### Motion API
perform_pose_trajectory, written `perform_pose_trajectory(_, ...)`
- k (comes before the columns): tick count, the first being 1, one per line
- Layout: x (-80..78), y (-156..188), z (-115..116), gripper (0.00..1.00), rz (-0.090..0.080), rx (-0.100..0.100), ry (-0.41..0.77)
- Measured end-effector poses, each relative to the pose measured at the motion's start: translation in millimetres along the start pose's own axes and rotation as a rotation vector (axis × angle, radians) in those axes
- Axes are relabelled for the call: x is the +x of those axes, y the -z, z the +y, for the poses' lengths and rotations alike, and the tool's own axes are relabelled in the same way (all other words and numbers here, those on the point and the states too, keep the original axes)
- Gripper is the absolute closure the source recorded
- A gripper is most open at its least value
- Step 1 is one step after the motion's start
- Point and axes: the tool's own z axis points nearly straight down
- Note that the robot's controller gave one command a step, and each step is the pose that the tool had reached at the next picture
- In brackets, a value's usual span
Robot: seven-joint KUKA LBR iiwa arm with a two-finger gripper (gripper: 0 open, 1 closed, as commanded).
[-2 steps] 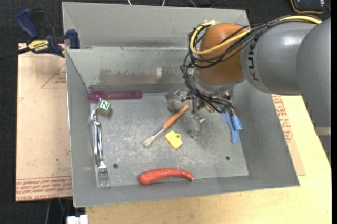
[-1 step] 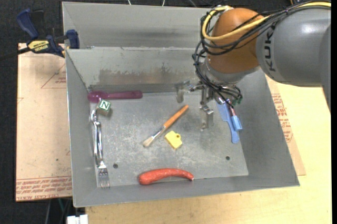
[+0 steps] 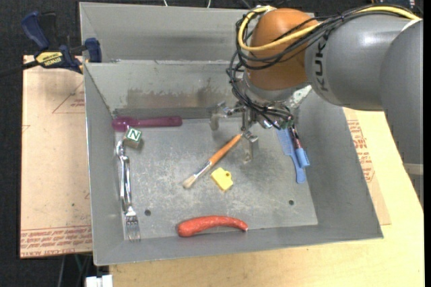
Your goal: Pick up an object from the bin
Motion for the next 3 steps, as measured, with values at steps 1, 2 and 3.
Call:
perform_pose_trajectory(1, 8.8, -29.3, 16.5, 0.0, -0.009, 0.008, 0.033)
perform_pose_trajectory(2, 4.0, -28.5, 10.7, 1.0, -0.01, 0.004, 0.06)
perform_pose_trajectory(3, 4.0, -28.4, 10.7, 1.0, -0.01, 0.004, 0.059)
